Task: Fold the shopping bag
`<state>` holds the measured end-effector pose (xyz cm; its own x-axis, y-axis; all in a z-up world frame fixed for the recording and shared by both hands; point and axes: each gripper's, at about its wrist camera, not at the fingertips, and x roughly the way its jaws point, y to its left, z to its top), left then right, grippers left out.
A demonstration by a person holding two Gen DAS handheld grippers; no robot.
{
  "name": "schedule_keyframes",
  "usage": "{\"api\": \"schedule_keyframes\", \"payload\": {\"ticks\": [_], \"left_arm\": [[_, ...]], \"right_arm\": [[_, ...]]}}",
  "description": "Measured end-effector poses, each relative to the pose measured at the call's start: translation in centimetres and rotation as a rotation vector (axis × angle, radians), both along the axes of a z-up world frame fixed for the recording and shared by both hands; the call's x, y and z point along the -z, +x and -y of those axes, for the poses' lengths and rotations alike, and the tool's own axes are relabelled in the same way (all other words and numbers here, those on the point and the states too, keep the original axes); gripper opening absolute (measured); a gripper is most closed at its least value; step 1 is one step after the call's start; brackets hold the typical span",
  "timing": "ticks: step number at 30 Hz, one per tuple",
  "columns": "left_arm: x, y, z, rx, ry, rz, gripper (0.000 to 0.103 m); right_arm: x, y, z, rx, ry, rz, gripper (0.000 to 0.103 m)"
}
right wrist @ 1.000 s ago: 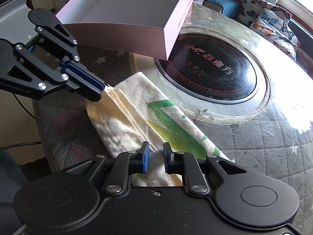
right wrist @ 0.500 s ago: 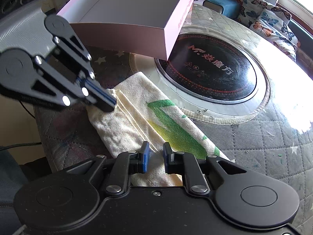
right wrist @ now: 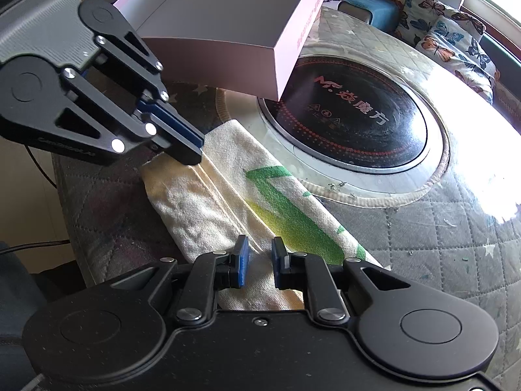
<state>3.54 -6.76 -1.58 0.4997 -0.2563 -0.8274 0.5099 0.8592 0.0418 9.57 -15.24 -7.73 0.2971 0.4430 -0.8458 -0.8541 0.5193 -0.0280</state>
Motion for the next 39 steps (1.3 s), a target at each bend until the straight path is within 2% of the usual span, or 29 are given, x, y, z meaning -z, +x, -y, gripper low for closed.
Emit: {"api": "schedule_keyframes", "payload": {"ticks": [4, 8, 13, 17, 19, 22, 24, 26, 29, 31, 34, 39], "left_arm": [[1.1, 0.9, 0.7, 0.015, 0.039, -0.025, 0.009], [1.7, 1.3, 0.3, -0.006, 0.002, -0.033, 0.010], [1.0, 0.7, 1.3, 0.022, 0.037, 0.012, 0.008], [1.3, 0.5, 2.9, 0.090, 0.025, 0.020, 0.008], [1.8, 0.7, 3.1, 0.097, 0.032, 0.019, 0.008], [2.2, 1.1, 2.8, 0.075, -0.005, 0.020, 0.009], [2.1, 0.8, 2.8, 0.093, 0.008, 0.035, 0.009], [1.8, 0.0, 2.9, 0.125, 0.037, 0.068, 0.009], [1.0, -1.6, 2.9, 0.184, 0.020, 0.099, 0.010], [0.6, -3.3, 3.2, 0.257, 0.025, 0.124, 0.010], [1.0, -5.3, 4.1, 0.356, 0.062, 0.153, 0.013], [2.5, -6.0, 5.5, 0.418, 0.145, 0.184, 0.015]], "right_arm": [[0.1, 0.0, -0.1, 0.003, 0.002, -0.003, 0.016], [0.2, 0.0, -0.3, 0.009, 0.009, -0.005, 0.016], [0.2, 0.0, -0.3, 0.006, 0.007, -0.004, 0.016], [0.1, -0.1, 0.0, 0.005, 0.009, -0.004, 0.016], [0.1, -0.1, 0.1, 0.004, 0.011, -0.004, 0.016], [0.1, 0.0, 0.3, 0.006, 0.018, -0.010, 0.016], [0.1, 0.0, 0.3, 0.003, 0.018, -0.012, 0.016], [0.0, 0.1, 0.3, 0.001, 0.019, -0.014, 0.016], [0.0, 0.2, 0.5, -0.002, 0.026, -0.022, 0.017], [0.0, 0.4, 0.5, -0.006, 0.028, -0.029, 0.017], [-0.1, 0.6, 0.5, -0.011, 0.029, -0.042, 0.017], [-0.1, 0.8, 0.4, -0.018, 0.024, -0.052, 0.017]]}}
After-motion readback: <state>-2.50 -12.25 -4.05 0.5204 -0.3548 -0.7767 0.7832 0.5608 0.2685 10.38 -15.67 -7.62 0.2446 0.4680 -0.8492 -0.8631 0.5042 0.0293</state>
